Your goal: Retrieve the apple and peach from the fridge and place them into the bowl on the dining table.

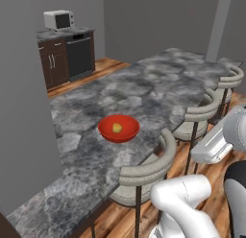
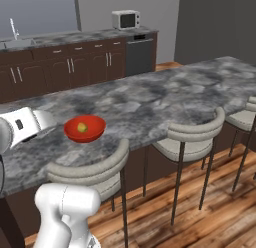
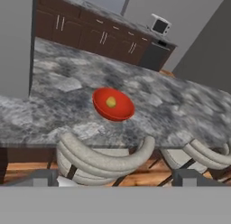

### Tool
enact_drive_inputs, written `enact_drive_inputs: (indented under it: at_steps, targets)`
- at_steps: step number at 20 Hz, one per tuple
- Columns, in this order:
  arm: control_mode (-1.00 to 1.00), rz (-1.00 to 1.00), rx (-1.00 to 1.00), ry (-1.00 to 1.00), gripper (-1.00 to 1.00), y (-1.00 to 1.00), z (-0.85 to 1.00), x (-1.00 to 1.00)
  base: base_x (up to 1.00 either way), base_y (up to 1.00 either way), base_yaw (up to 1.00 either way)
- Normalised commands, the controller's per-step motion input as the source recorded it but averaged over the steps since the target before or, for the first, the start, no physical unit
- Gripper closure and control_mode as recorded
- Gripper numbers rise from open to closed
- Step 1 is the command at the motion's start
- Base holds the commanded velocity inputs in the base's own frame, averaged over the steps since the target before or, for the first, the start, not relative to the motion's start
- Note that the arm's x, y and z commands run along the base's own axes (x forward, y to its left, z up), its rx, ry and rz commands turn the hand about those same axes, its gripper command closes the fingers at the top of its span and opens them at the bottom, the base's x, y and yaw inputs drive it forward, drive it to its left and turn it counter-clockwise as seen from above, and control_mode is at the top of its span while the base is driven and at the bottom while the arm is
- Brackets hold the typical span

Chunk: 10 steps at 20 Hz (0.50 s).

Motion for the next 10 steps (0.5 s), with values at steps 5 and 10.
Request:
enact_drive_inputs:
  at_steps: [5, 10]
  targets:
    - [1.00, 0.00, 0.00, 0.00, -1.00, 0.00, 0.00, 0.00, -0.37, 0.05, 0.26]
    - [1.00, 0.00, 0.00, 0.00, -1.00, 0.00, 0.00, 0.00, -0.73, 0.30, 0.53]
